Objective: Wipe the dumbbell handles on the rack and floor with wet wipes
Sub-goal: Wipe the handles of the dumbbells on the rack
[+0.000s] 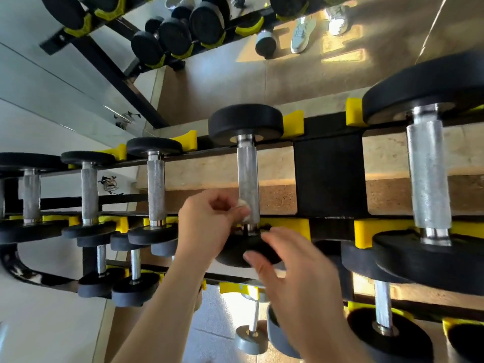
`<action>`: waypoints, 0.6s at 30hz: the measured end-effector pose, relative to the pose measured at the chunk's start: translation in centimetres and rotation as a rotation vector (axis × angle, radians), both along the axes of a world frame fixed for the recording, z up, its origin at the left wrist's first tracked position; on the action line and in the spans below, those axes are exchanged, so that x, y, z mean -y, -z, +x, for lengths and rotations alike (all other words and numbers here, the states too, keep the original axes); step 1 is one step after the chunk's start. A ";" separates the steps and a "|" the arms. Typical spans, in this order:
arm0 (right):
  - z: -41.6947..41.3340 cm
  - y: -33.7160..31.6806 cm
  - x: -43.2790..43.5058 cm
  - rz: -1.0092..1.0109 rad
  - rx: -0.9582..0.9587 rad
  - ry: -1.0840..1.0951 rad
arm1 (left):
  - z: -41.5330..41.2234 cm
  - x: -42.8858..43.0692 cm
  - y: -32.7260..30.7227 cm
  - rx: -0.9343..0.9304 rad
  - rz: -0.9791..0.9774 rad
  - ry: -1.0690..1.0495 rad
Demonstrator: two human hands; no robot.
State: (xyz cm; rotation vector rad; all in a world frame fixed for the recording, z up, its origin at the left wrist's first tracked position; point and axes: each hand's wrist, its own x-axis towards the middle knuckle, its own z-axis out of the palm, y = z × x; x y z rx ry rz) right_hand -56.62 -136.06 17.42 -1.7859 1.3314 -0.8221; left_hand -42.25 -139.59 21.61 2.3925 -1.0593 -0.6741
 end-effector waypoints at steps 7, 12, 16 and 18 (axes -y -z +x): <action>-0.9 1.2 0.8 -0.230 -0.228 -0.308 | -1.2 0.3 -0.1 0.033 -0.021 -0.013; -1.0 0.9 3.4 -0.237 -0.301 -0.439 | -2.5 1.4 -0.1 0.156 0.019 0.122; 0.4 -2.0 4.9 -0.516 -0.482 -0.568 | -1.2 0.9 0.3 -0.143 -0.082 -0.033; 1.3 -3.6 5.5 -0.613 -0.618 -0.657 | -0.7 1.0 0.5 -0.350 -0.150 -0.107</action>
